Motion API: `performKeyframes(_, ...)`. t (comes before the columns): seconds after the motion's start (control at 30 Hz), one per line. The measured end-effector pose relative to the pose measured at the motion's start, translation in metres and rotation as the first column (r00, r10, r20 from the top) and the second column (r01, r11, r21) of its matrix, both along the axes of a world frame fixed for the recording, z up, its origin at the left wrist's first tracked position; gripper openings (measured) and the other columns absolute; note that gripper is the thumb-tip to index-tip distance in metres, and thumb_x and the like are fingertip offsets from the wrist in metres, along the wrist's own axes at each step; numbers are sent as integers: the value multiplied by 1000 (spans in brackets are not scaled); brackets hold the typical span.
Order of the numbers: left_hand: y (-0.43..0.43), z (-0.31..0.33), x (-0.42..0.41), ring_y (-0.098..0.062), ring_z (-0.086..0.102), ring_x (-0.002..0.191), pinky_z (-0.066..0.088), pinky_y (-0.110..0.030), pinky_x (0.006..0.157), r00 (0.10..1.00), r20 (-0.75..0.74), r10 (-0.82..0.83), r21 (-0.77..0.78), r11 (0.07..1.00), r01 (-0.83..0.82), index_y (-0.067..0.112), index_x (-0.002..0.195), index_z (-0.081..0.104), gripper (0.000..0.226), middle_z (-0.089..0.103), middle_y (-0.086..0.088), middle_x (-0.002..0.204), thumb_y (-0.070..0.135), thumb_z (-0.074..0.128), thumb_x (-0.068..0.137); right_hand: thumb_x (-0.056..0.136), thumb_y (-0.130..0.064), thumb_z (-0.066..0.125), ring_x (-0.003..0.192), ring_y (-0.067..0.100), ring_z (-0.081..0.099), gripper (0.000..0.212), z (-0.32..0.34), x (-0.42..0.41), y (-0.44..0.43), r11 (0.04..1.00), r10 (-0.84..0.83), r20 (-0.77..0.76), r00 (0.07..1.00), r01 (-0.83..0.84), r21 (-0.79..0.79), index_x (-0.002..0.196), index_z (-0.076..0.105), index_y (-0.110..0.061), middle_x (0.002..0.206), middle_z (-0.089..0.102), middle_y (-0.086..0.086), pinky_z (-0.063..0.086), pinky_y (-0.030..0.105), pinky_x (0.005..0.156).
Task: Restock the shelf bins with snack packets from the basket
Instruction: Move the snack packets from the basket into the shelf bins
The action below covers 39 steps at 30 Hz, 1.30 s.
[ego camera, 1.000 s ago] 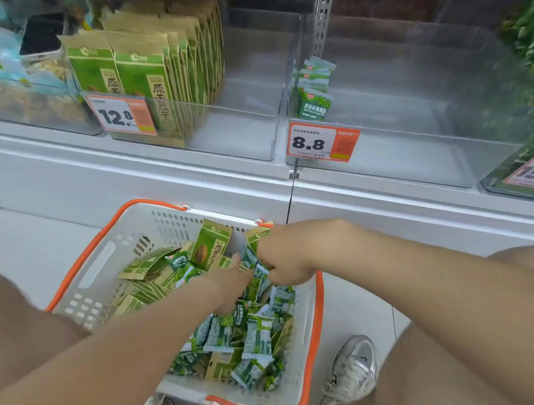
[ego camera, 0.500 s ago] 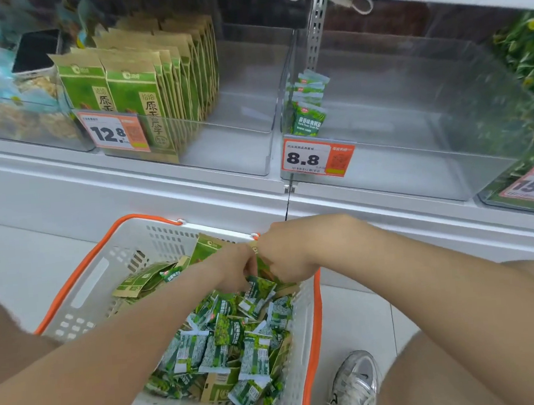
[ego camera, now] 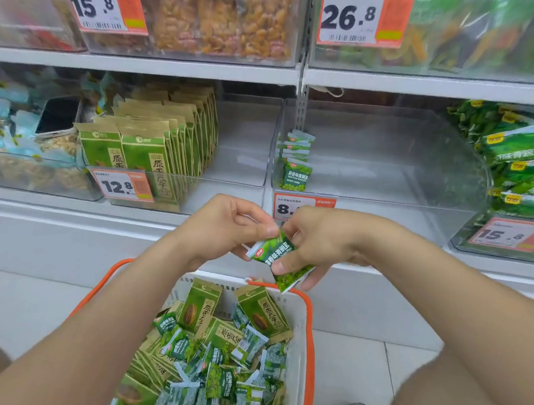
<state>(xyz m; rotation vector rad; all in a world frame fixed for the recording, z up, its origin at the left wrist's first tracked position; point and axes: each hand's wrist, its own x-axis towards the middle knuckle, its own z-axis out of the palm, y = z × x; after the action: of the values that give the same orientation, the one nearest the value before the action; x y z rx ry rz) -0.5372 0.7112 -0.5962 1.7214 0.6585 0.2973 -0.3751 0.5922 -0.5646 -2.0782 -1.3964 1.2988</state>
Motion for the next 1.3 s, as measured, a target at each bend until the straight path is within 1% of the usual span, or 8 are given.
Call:
performKeyframes(0.2, -10, 5, 10, -16, 65, 65, 60, -35, 56, 976, 182, 120, 78, 988, -136, 9, 94, 76, 14, 73, -14, 76, 21, 72, 99, 93, -20, 78, 91, 24, 79, 28, 19, 10, -6, 999, -8, -32, 999, 9, 44, 115, 69, -5, 99, 80, 11, 64, 39, 79)
performKeyframes(0.3, -7, 4, 17, -18, 71, 62, 59, -43, 61, 933, 255, 253, 358, 872, -334, 15, 91, 69, 17, 71, -5, 77, 25, 64, 103, 93, -22, 78, 79, 24, 77, 24, 40, 20, -6, 983, -86, -112, 990, 103, 153, 109, 67, -8, 93, 79, 12, 56, 29, 62)
performKeyframes(0.43, -1, 3, 25, -8, 63, 73, 52, -38, 72, 911, 321, 258, 671, 617, -411, 24, 94, 64, 7, 64, 9, 84, 24, 61, 101, 83, -31, 87, 88, 25, 76, 46, 39, 58, 13, 848, -362, -152, 920, 393, 357, 119, 64, -15, 100, 80, 9, 60, 39, 80)
performKeyframes(0.57, 5, -3, 34, -5, 57, 88, 52, -37, 82, 937, 297, 182, 706, 619, -344, 27, 110, 61, 19, 50, 8, 109, 14, 60, 96, 84, -29, 86, 93, 20, 72, 38, 20, 87, 42, 703, -533, -116, 838, 515, 491, 112, 62, -20, 106, 76, 7, 49, 32, 70)
performKeyframes(0.73, 8, -7, 41, -23, 50, 112, 37, -42, 96, 954, 180, 241, 794, 537, -285, 29, 120, 56, 43, 50, 6, 121, 11, 52, 82, 79, -17, 89, 96, 30, 73, 55, -6, 99, 77, 813, -484, 66, 873, 420, 404, 126, 61, -13, 116, 69, 14, 64, 50, 80)
performKeyframes(0.9, 16, -9, 43, -22, 58, 100, 46, -49, 90, 967, 176, 183, 751, 610, -253, 29, 112, 49, 40, 48, 10, 115, 4, 52, 81, 80, -24, 89, 118, 31, 63, 64, -10, 100, 98, 880, -407, 333, 850, 268, 391, 136, 60, -11, 125, 66, 13, 52, 39, 100)
performKeyframes(1.07, 19, -17, 43, -18, 62, 89, 37, -42, 98, 972, 151, 183, 790, 569, -229, 30, 98, 51, 31, 46, 9, 113, 4, 55, 81, 75, -25, 93, 103, 34, 70, 61, -15, 93, 112, 910, -381, 461, 802, 236, 341, 126, 62, -14, 120, 66, 19, 58, 41, 94)
performKeyframes(1.3, 21, -17, 43, -15, 60, 85, 35, -40, 98, 972, 152, 180, 785, 575, -229, 30, 97, 53, 30, 45, 9, 114, 4, 54, 81, 71, -39, 96, 59, 21, 71, 60, 10, 83, 100, 936, -344, 566, 749, 322, 143, 102, 54, -8, 87, 72, 9, 62, 36, 58)
